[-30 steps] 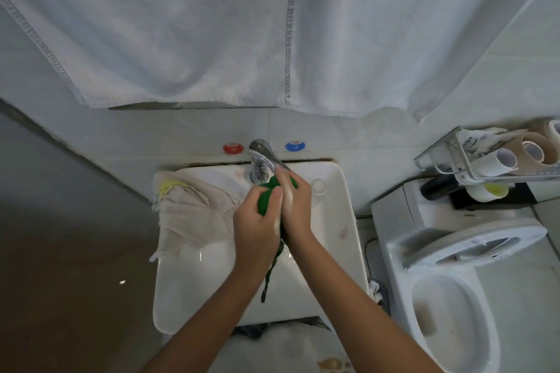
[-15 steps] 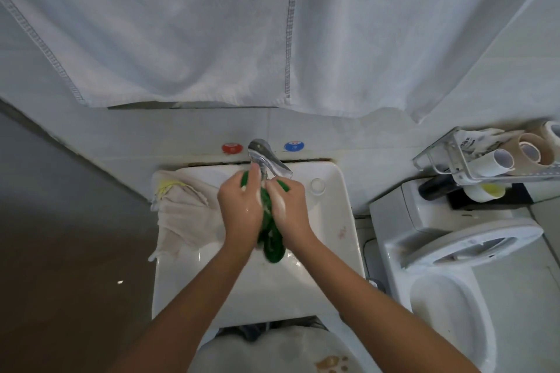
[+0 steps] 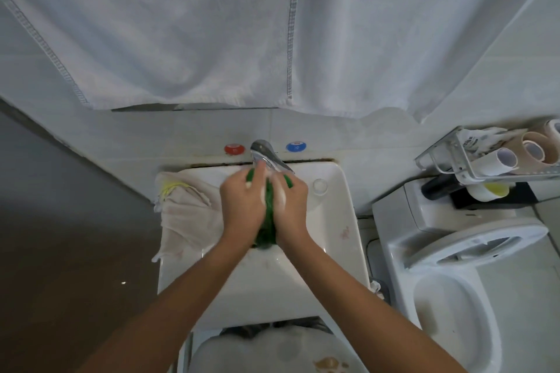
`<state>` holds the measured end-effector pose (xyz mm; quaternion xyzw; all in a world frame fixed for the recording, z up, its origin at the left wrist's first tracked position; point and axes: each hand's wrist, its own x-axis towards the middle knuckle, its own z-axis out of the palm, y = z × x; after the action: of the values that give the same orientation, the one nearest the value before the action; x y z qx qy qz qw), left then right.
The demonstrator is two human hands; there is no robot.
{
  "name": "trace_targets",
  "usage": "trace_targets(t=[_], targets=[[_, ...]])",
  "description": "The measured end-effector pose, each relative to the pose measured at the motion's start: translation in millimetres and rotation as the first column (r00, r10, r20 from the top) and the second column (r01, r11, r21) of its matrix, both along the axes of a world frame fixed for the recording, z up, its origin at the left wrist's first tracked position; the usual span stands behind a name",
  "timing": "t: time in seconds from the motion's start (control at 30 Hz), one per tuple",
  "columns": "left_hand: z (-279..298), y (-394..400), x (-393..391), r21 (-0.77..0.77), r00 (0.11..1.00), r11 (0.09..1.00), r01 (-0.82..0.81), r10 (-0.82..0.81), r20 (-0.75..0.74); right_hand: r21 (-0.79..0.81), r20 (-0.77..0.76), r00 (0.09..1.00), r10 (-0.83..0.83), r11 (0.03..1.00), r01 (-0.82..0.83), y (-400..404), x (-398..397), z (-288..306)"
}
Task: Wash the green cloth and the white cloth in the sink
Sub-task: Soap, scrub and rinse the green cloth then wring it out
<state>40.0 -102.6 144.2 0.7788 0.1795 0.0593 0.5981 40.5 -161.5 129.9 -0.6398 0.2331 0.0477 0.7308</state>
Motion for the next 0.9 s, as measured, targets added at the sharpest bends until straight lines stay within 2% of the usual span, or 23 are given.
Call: trace_targets(t=[0.07,0.13,0.23,0.3,0.4,0.47,0.53,0.6,0.7,0.8,0.9], targets=[[-1,12,16,-0.024,0.998,0.997,-0.068,0.068,-0.004,-0.053,0.05,0.994,0.1,0.994,-0.098,4,-11,-1],[-6,8,6,-0.011,0.999,0.999,-0.046,0.046,0.0,-0.12,0.056,0.983,0.175,0.979,-0.167,-7,-1,4],[-12,-11,-22,-0.017,1.0,0.999,0.031,-0.031,0.001,-0.109,0.031,0.998,0.057,0.993,-0.054,-18,24,5],[-12,-10,-12,-0.026,1.0,1.0,-0.007,0.006,-0.03,-0.156,0.034,0.999,-0.003,0.988,0.008,-9,16,5],[-9,6,12,-0.066,0.994,0.992,-0.112,0.11,-0.028,-0.16,0.067,0.995,0.071,0.985,-0.06,4,-9,5],[-8,1,1,-0.062,0.996,0.994,-0.085,0.084,-0.03,-0.178,0.076,0.99,0.12,0.978,-0.105,-3,-1,8],[-3,-14,-17,-0.052,1.0,0.999,-0.006,0.005,-0.015,-0.129,0.072,0.997,0.026,0.992,-0.017,-14,19,7],[1,-16,-13,-0.041,1.0,0.999,-0.014,0.014,-0.001,-0.087,0.096,0.993,-0.063,0.994,0.071,-12,21,8],[3,4,18,-0.119,0.993,0.986,-0.115,0.117,0.01,-0.106,0.13,0.991,0.043,0.994,-0.03,2,-2,13],[2,-2,0,-0.121,0.994,0.987,-0.107,0.109,0.017,-0.12,0.094,0.977,0.191,0.976,-0.18,-9,5,12],[4,-20,-19,-0.095,0.999,0.995,-0.012,0.016,0.046,-0.104,0.04,0.996,0.085,0.991,-0.081,-18,27,5]])
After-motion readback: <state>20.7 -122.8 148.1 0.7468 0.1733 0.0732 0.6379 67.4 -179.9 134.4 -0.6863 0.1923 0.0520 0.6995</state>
